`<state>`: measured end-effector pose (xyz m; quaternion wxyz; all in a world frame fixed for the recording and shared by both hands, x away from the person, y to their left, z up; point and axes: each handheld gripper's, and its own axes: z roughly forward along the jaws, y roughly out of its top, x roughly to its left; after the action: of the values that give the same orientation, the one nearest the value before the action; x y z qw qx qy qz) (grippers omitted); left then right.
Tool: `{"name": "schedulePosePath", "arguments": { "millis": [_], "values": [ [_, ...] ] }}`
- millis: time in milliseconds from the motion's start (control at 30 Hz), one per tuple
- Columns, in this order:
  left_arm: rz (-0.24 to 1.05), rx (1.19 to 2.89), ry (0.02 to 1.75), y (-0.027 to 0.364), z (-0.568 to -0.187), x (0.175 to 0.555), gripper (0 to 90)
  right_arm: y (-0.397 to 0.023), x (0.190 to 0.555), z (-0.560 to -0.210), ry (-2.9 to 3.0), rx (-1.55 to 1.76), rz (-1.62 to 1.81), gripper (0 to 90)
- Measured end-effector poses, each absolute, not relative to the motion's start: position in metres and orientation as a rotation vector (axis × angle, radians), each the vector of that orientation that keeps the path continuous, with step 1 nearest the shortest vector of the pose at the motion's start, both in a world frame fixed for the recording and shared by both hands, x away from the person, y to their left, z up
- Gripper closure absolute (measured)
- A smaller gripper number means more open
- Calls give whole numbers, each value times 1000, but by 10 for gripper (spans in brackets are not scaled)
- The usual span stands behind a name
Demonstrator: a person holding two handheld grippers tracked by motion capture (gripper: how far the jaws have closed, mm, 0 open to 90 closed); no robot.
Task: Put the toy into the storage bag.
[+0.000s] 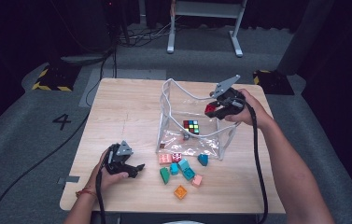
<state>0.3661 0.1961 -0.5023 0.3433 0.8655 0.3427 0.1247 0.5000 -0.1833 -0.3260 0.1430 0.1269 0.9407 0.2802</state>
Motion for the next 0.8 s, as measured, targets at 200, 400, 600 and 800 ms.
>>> {"name": "schedulePosePath", "arguments": {
  "millis": [200, 400, 600, 800],
  "values": [
    [324, 2249, 891, 196, -502, 366, 141, -181, 503, -330, 2747, 353, 671, 596],
    [329, 2249, 889, 196, -502, 366, 141, -187, 508, -336, 2796, 414, 554, 595],
    [325, 2248, 890, 196, -502, 366, 141, -200, 511, -336, 2807, 509, 486, 595],
    [332, 2249, 890, 196, -502, 366, 141, -207, 510, -335, 2797, 561, 441, 594]
  ]
}}
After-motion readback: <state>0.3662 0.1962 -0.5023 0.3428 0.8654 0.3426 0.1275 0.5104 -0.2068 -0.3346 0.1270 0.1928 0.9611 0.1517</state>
